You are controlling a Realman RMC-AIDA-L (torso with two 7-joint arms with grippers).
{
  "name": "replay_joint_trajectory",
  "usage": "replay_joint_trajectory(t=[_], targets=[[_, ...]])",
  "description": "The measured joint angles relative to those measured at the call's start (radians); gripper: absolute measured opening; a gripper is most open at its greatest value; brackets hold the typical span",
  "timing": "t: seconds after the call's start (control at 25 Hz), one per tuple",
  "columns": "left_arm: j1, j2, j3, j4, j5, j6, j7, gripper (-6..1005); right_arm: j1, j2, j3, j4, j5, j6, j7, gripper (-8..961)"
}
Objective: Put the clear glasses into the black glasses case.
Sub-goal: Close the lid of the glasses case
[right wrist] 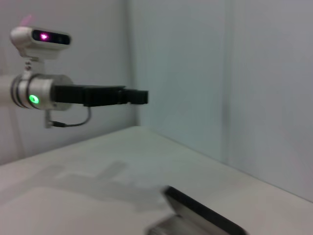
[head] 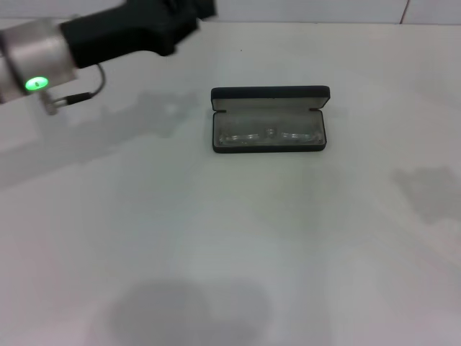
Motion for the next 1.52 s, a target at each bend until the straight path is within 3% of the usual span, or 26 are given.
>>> replay_joint_trajectory(t=[0.12,0.32,0.48,0.68,1.52], targets=[[-0.067,-0.015,0.000,0.000,0.110,-0.122,-0.048,75,-0.017,0.000,0.080,0.084,0.005,-0.013,-0.058,61],[-0.166,-0.058,0.002,-0.024,0.244,-0.298,-0.061,168,-0.009,0.000,0.208,0.285,0.064,-0.063,-0.155,61],[-0.231,-0.098,0.024,-0.082,0.349,-0.425,-0.066,168,0.008,-0.001,0.263,0.455,0.138,-0.101,-0.262,61],[-0.259,-0.101,0.089,-0.135,0.353,-0.482,-0.079,169,0.017,-0.002,0.280,0.548,0.164,-0.113,-0.330,60],[-0.255,-0.107,0.108,-0.158,0.319,-0.487,-0.068,173,0.076,-0.002,0.273,0.627,0.157,-0.095,-0.355,61]])
